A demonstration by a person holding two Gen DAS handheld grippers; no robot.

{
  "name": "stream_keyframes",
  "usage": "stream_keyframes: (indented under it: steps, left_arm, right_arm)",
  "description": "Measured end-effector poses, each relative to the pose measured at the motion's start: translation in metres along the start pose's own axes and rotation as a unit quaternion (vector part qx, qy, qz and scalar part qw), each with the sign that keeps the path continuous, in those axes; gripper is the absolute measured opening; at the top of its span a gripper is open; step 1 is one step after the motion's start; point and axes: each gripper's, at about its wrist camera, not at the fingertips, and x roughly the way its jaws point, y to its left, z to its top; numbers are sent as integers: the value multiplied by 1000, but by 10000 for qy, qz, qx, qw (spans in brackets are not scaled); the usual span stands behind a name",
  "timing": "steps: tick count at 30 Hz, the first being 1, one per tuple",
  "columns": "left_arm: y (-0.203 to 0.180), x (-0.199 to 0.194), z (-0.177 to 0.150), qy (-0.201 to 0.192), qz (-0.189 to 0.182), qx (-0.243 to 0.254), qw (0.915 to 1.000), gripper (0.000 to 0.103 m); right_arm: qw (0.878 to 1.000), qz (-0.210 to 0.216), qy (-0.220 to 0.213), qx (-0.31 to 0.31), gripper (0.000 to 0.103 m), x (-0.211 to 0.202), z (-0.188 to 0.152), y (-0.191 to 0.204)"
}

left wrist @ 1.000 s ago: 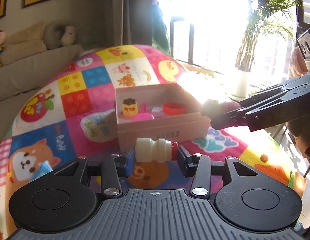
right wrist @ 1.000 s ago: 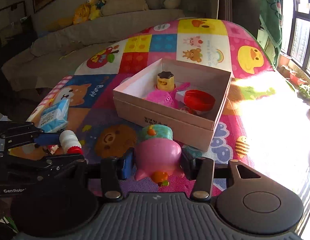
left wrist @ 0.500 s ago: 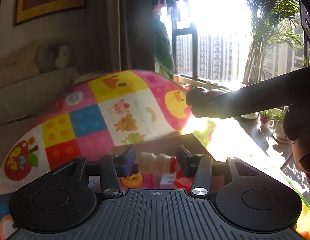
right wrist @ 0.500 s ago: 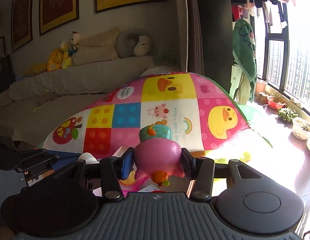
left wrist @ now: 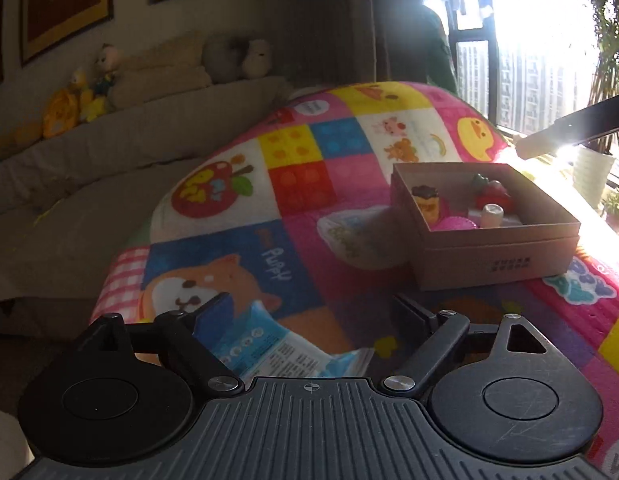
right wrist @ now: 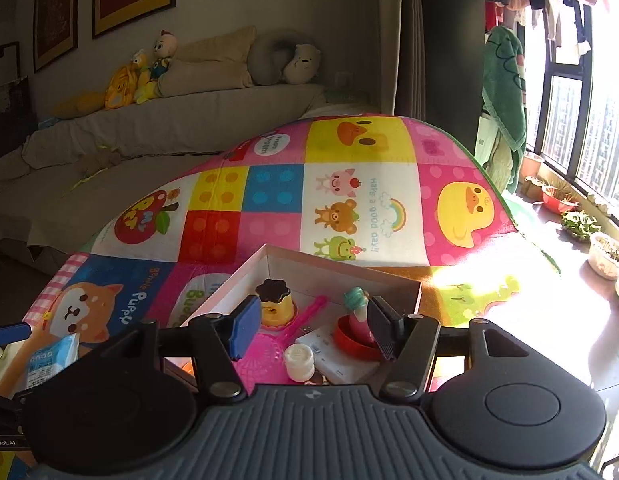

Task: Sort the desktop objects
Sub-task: 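Lower the white bottle and pink pig into the pink box, open both tools, then grasp the cartoon girl keychain with the right tool while the left tool approaches the wipes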

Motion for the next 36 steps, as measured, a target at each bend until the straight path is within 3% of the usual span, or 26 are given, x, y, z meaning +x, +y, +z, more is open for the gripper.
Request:
stream_keyframes:
  steps: [4,9,11,15,21,30,33,36]
  left_arm:
    - [44,-15,-15,181,522,-581,9968,93]
    - [77,-26,-25,239,826,-1063,9906,94]
    - [80,-27,-26,241,815,-1140,9898,95]
    - [73,-23,-29,303,609,-1167,9908,95]
    - [53,-13,-29,448,199,-1110,9926,96]
    - [7,13,-28,813,-698,-1018,9890,97]
    - [-15,20,-22,834,-1230,-975,9841,97]
    - [-42,18,-19,845,-1953,-887,9730,97]
  right_arm:
    - [9934,824,428,-668,60,11,-31,66]
    - [9689,2018,1007,-1022,66,24,-68,137]
    - [9642,2117,1012,-1235,74,25,-81,161]
    - [9617,2133,1091,-1333,74,37,-88,184]
    - [9659,1888,1290,-1213,62,44,-91,169]
    - [9921,639,1059,-213,62,11,-98,50]
    - [9936,305,1088,69,62,5,-108,14]
    - [9942,75,1023,333,64,3,-122,-9]
